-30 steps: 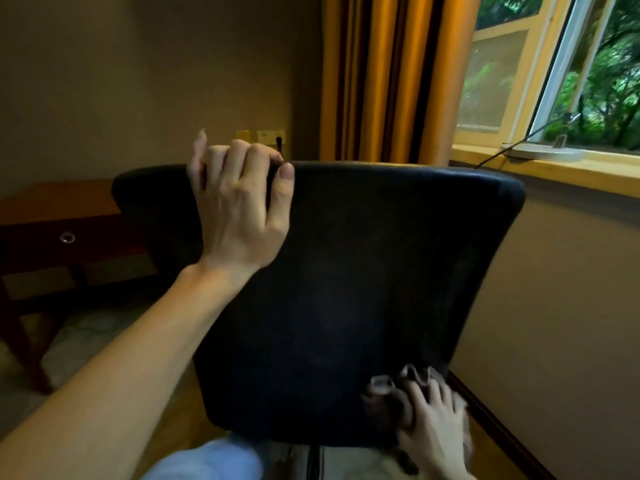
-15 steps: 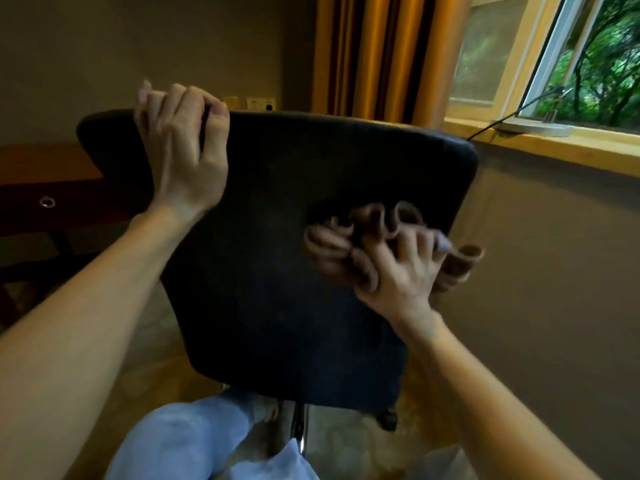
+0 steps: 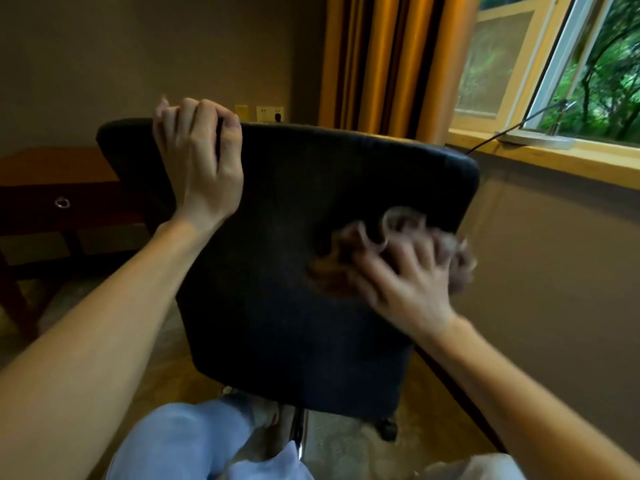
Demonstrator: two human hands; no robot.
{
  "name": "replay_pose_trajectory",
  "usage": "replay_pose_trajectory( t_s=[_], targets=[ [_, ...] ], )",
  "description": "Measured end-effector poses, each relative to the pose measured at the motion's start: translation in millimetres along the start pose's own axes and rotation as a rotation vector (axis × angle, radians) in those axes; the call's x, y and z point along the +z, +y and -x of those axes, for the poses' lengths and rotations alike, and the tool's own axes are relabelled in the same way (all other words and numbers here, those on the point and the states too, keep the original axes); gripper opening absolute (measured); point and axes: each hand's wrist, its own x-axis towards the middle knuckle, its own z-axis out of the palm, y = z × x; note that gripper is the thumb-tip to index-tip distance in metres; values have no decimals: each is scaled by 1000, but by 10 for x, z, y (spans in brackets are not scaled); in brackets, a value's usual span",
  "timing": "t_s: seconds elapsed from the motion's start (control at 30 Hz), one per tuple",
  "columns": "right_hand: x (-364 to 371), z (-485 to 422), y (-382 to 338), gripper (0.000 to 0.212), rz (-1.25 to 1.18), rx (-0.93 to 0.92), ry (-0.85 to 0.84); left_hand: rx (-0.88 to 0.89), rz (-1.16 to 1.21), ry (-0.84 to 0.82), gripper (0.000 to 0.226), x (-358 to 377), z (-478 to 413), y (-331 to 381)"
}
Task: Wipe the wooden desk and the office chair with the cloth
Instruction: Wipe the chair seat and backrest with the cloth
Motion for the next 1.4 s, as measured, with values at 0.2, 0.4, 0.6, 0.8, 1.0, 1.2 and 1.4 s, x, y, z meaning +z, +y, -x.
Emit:
replay_pose_trajectory(
  t_s=[0.2, 0.4, 0.6, 0.8, 1.0, 1.2, 1.4],
  targets=[
    [-147, -1163, -85, 28, 92, 14, 272, -10, 85, -168, 35, -237, -122, -84],
    [874, 507, -882, 18, 5, -5, -97, 52, 134, -240, 28, -224, -138, -93],
    [961, 1348, -987, 17, -146, -208, -566, 271, 45, -165, 31, -128, 1, -17],
    [339, -392, -419, 26, -45, -88, -11, 234, -143, -228, 51, -366, -165, -340],
    [71, -1420, -337, 27, 50, -6, 245, -131, -120, -239, 55, -504, -257, -615],
    [1010, 298, -937, 23, -10, -35, -84, -216, -8, -213, 51, -399, -238, -625],
    [1029, 970, -1001, 27, -173, -192, -422, -37, -87, -69, 46, -354, -102, -544]
  ],
)
